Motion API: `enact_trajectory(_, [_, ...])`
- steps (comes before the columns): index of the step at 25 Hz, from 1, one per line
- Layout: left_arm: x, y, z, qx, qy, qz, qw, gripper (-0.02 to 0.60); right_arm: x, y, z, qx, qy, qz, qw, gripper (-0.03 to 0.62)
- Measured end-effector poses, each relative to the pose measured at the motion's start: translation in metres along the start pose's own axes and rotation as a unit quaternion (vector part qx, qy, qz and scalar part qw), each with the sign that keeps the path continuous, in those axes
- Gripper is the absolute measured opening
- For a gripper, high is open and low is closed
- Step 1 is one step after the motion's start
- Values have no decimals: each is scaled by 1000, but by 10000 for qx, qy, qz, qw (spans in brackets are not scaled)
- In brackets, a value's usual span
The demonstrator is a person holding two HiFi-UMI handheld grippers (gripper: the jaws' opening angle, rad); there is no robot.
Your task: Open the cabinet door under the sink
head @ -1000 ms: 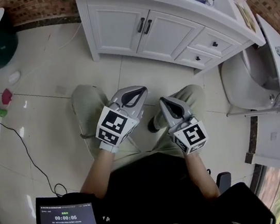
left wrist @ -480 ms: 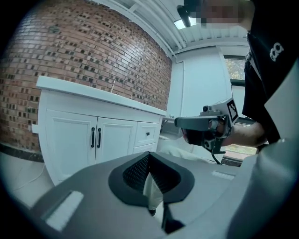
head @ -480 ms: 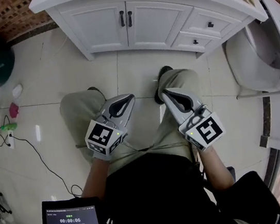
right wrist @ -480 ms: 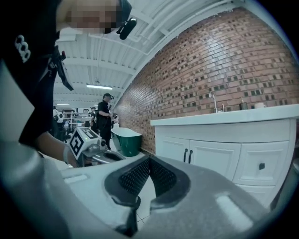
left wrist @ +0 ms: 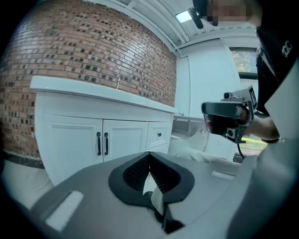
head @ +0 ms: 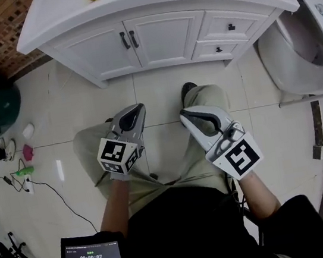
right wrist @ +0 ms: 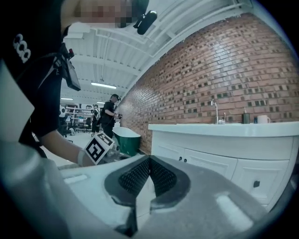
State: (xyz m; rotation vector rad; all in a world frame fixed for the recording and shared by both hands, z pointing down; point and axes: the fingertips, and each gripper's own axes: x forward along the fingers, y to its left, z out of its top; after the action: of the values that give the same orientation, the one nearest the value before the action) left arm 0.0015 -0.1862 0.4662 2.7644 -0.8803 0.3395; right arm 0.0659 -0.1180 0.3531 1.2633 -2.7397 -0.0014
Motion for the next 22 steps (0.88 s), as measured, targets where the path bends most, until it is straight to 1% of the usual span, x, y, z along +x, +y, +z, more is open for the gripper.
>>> enact_trajectory(5, [27, 32, 9, 41, 32, 177, 9998, 17, -11, -10, -5, 72, 101, -117, 9999, -9])
enact_trajectory(6, [36, 43, 7, 24, 85, 209, 9997, 34, -10, -15, -7, 35, 127, -134, 9998, -9])
enact_trajectory(8, [55, 62, 1, 7, 220, 289, 9993, 91, -9, -23, -15, -2, 214, -166, 9996, -9])
enact_trajectory(9, [64, 71, -2, 10, 271, 349, 9990, 97, -10, -25, -17, 0, 235, -186, 9996, -9])
enact_trajectory(14, [94, 110, -6, -25, 352, 648, 9973, 97, -14, -33, -23, 49, 321, -288, 9991, -9])
enact_trajectory(17, [109, 128, -6, -42, 368, 750, 9965, 97, -18, -37, -26, 112, 360, -340, 9987, -9])
enact_trajectory(22, [131, 156, -7, 39, 478, 897, 9948, 97, -24, -45, -28, 260, 305, -473, 9981, -9])
